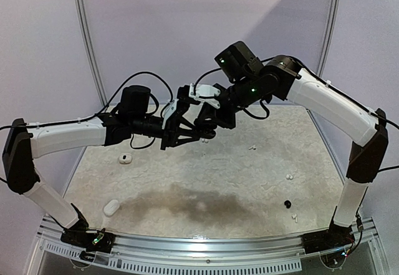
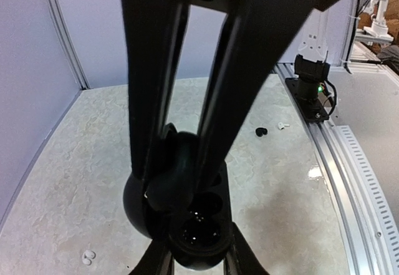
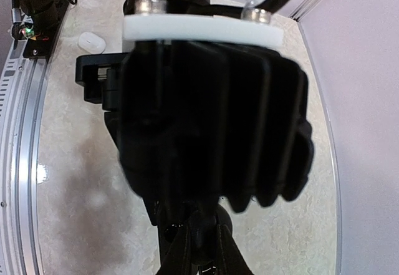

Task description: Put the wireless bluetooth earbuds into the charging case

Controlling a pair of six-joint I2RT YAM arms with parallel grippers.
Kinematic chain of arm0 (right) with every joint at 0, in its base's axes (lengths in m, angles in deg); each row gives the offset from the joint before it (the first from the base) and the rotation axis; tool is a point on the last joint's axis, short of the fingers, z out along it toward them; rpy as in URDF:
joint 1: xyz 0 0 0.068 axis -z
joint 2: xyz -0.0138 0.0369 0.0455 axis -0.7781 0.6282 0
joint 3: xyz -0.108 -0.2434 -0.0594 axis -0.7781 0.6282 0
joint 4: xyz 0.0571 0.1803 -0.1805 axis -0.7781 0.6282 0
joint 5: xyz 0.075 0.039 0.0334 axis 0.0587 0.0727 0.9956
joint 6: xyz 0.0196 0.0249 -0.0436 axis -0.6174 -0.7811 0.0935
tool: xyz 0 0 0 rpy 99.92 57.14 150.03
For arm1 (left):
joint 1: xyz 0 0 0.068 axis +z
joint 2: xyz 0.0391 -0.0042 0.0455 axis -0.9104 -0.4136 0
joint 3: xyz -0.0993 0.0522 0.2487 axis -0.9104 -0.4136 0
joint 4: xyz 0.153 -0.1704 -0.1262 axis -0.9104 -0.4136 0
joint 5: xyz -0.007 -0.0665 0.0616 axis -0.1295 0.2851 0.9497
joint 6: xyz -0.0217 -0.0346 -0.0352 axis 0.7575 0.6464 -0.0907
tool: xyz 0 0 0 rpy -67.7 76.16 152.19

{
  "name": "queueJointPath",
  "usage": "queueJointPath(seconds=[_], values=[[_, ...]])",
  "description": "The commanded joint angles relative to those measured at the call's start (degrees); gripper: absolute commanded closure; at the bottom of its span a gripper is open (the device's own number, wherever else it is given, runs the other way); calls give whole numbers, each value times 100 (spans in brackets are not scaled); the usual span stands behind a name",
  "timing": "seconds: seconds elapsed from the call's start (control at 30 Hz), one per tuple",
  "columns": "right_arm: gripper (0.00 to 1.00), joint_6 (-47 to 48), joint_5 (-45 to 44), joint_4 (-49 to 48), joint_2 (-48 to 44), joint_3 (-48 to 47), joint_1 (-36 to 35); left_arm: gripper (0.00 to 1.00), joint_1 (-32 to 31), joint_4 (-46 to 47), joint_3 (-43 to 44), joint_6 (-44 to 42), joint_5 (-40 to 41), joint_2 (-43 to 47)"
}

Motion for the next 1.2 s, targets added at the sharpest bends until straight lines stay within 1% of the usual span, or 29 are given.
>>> queueJointPath(seconds=[0.0,0.13,0.63,0.83,1.17], values=[[100,-148,-323,-162,-26,23,55,100,-24,278,23,433,-200,44],[100,-221,-155,-302,-175,29,59,100,28,296,63,818,-165,-48],[100,-431,333,-658,-522,89,56,100,50,250,65,895,-99,-105],[100,-335,1191,-413,-509,296,56,100,72,282,44,898,-94,-91],[100,-260,716,-290,-284,413,56,100,69,377,-11,729,-225,-53]])
